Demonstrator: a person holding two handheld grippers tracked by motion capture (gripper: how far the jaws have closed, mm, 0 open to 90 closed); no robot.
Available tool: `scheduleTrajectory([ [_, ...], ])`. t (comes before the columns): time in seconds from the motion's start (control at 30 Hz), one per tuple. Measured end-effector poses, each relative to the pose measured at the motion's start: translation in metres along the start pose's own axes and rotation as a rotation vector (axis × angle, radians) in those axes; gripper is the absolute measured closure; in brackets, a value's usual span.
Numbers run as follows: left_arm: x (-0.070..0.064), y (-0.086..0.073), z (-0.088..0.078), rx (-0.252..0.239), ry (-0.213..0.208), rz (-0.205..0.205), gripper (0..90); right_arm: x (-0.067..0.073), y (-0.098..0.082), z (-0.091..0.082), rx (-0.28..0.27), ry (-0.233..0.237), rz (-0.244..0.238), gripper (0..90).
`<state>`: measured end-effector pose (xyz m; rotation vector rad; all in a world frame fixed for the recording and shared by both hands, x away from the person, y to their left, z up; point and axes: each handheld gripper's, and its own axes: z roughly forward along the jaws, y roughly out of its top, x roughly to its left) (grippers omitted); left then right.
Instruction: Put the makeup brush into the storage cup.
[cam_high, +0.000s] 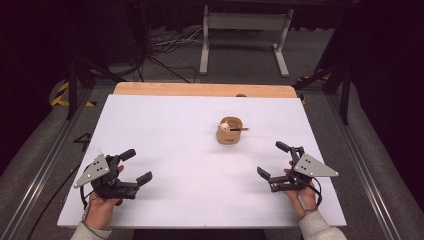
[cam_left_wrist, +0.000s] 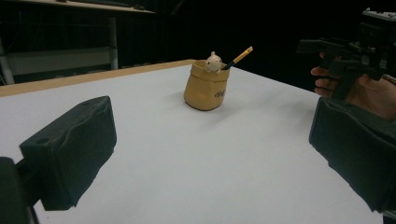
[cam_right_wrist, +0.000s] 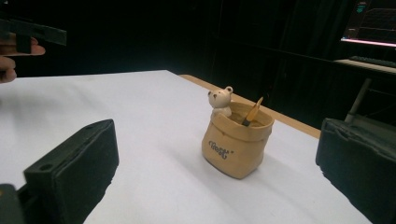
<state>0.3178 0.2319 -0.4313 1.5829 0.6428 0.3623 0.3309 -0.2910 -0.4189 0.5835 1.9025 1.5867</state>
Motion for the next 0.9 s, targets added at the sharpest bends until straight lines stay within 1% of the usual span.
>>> scheduleTrajectory([
  [0.13, 0.002, -0.004, -0.003, -0.010, -0.004, 0.007, 1.7, 0.000, -0.007, 0.000, 0.012, -0.002, 0.006, 0.0],
  [0.3, 0.003, -0.010, -0.003, 0.001, -0.002, 0.031, 2.1, -0.001, -0.011, 0.000, 0.018, 0.000, 0.011, 0.0],
  [0.37, 0.004, -0.012, -0.002, 0.001, -0.004, 0.015, 2.1, -0.001, -0.012, 0.000, 0.018, -0.004, 0.013, 0.0],
  [0.5, 0.004, -0.014, -0.001, 0.008, -0.010, 0.003, 2.1, -0.001, -0.013, 0.001, 0.020, -0.003, 0.009, 0.0],
  [0.6, 0.005, -0.014, 0.000, 0.004, -0.014, -0.011, 2.1, -0.001, -0.014, 0.001, 0.020, -0.002, 0.008, 0.0],
  [0.8, 0.006, -0.015, 0.001, 0.003, -0.018, -0.022, 2.0, 0.000, -0.014, 0.001, 0.021, 0.000, 0.008, 0.0],
  [0.9, 0.006, -0.015, 0.001, 0.004, -0.020, -0.018, 2.0, 0.001, -0.014, 0.001, 0.026, -0.003, 0.006, 0.0],
])
